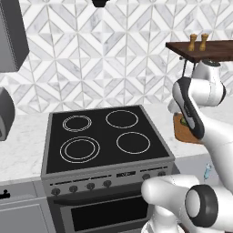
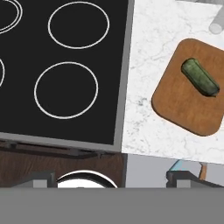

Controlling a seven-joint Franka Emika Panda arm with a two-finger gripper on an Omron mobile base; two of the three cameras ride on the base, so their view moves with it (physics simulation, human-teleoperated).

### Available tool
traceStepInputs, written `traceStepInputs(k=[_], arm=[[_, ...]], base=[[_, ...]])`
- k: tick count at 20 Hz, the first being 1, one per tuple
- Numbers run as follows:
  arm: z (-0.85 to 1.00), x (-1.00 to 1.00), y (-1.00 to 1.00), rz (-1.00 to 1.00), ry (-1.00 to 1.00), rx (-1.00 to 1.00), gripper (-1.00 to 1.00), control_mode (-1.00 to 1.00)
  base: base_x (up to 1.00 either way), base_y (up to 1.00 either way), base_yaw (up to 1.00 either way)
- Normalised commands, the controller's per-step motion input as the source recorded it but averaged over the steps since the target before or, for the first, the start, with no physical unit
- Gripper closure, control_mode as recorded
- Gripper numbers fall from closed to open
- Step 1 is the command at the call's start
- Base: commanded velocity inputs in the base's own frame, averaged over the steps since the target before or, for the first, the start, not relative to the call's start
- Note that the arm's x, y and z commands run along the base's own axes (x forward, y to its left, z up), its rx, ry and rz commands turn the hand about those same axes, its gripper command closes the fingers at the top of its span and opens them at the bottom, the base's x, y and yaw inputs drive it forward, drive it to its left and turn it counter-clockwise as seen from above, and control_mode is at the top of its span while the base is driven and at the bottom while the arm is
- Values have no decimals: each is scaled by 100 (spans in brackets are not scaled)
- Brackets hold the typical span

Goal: Place the appropriate cutting tool for cutting the cucumber skin on the cutting board.

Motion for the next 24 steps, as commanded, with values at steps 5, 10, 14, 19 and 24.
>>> traceStepInputs(k=[5, 10, 14, 19, 24], arm=[[-18, -4, -3, 0, 0, -11, -100, -100], [-24, -11, -19, 1, 1, -7, -100, -100], [-48, -26, -47, 0, 4, 3, -100, -100], [-38, -52, -73, 0, 1, 13, -100, -100], [-18, -41, -72, -9, 15, 11, -100, -100]], base=[[0, 0, 0], [0, 0, 0], [0, 0, 0], [0, 0, 0], [0, 0, 0]])
